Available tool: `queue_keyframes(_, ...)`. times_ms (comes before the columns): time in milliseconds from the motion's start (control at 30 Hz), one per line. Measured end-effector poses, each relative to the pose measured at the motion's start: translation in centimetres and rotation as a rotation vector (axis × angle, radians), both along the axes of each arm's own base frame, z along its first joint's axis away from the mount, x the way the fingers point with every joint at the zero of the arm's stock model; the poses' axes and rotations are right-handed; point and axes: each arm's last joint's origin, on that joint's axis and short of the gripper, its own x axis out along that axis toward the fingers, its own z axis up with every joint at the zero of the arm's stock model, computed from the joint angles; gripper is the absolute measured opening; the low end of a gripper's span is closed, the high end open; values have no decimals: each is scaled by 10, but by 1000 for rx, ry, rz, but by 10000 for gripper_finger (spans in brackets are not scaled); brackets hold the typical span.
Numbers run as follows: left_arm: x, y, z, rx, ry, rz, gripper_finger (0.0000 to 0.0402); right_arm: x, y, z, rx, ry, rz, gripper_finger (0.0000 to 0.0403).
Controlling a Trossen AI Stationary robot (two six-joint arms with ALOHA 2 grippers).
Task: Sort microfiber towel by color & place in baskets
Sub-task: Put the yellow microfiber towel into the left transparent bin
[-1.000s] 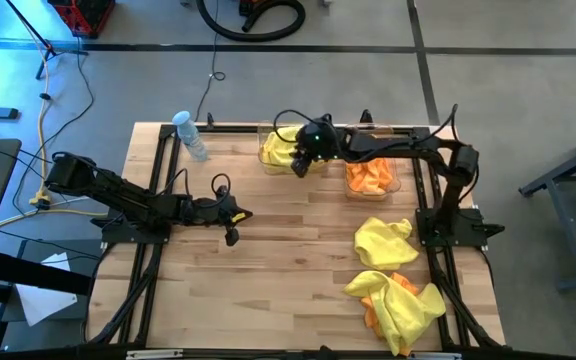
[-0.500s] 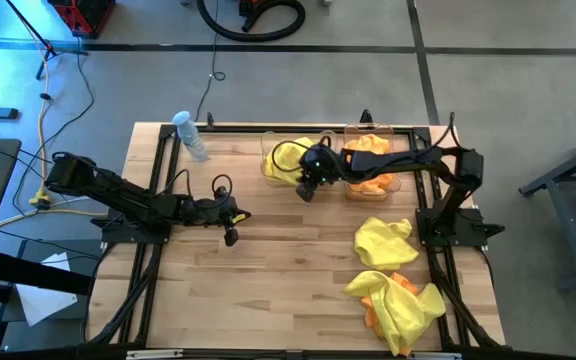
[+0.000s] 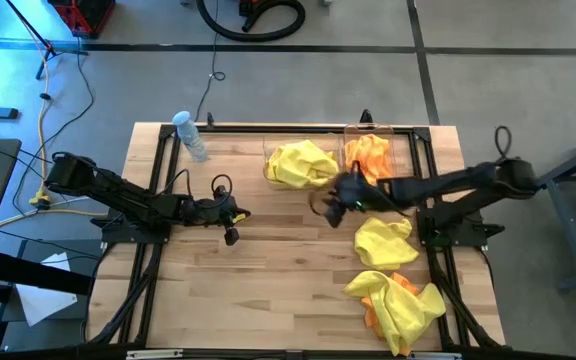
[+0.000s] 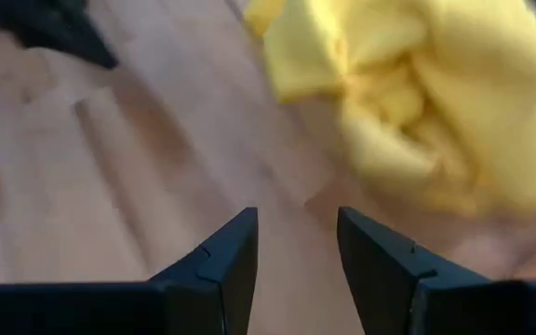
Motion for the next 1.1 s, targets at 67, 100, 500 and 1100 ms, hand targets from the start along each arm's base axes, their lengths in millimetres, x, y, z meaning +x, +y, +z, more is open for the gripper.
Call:
queue_keyframes(67,0,0,0,1,0,0,0,-13,14,0,55,-37,-6,145)
queue_keyframes(100,0,0,0,1,0,0,0,-20,21,-1,86,-51,-7,145)
queue_keyframes(500,-1,0,-1,9,16,-4,0,-69,102,8,323,-4,-102,125)
queue_keyframes(1100,-1,0,-2,18,26,-10,0,-125,122,4,455,383,-365,78)
